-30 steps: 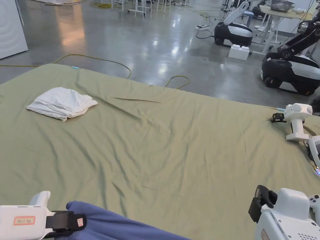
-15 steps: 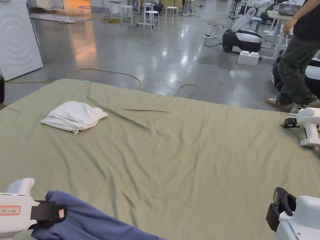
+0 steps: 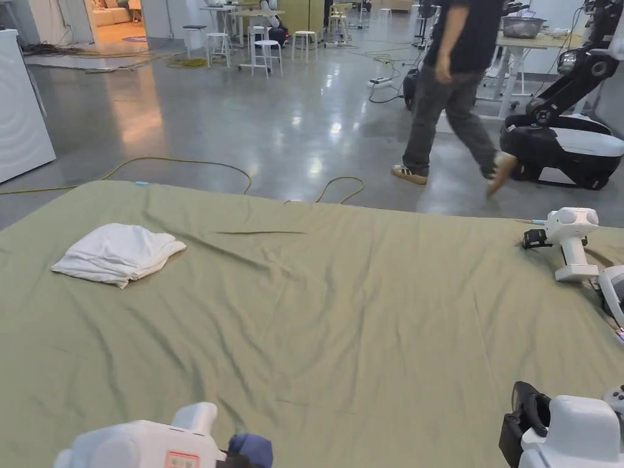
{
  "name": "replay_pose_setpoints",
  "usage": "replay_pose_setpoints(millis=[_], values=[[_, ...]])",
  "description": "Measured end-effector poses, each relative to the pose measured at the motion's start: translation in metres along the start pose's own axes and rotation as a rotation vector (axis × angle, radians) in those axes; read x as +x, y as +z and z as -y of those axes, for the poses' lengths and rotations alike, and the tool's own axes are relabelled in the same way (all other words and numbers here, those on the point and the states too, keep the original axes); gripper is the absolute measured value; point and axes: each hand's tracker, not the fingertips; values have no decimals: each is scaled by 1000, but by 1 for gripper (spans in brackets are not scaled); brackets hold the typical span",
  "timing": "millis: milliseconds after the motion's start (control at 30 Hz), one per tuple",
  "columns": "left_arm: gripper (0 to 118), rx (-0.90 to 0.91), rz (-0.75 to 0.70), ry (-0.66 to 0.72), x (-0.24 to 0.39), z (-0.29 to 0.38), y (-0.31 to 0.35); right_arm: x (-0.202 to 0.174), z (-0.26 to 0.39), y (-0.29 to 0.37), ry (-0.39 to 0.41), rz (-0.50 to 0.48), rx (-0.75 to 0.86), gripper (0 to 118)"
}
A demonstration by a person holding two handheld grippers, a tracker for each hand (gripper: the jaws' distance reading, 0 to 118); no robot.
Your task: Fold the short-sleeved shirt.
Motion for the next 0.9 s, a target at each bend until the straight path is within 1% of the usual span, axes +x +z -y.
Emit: replay_pose_setpoints(millis=[133, 233, 267, 300, 433, 500, 567, 600, 733, 833, 900], values=[[9, -74, -81, 9, -2, 3, -61, 7, 5, 3, -5, 16, -12, 0], [9, -112, -102, 27, -2, 8, -91, 13, 7, 4, -6, 24, -21, 0], [9, -119, -110, 30, -2, 9, -97, 14, 8, 5, -6, 27, -23, 0], [9, -121, -113, 33, 13, 15, -92, 16, 8, 5, -5, 30, -25, 0], [11, -125, -140, 36, 20, 18, -97, 19, 10, 6, -10, 39, -33, 0], [24, -140, -115, 43, 18, 16, -95, 20, 11, 5, -11, 41, -37, 0], [44, -160, -62, 74, 20, 14, -89, 21, 13, 4, -13, 43, -42, 0], [47, -147, -61, 74, 22, 13, -82, 21, 13, 4, -13, 41, -43, 0], [47, -83, -30, 63, 28, 6, -49, 20, 13, 5, -7, 42, -44, 0], [43, -10, 18, 61, 24, 2, -28, 20, 14, 4, -12, 39, -47, 0], [24, -1, -12, 34, 22, 1, -25, 20, 14, 3, -15, 38, -50, 0]])
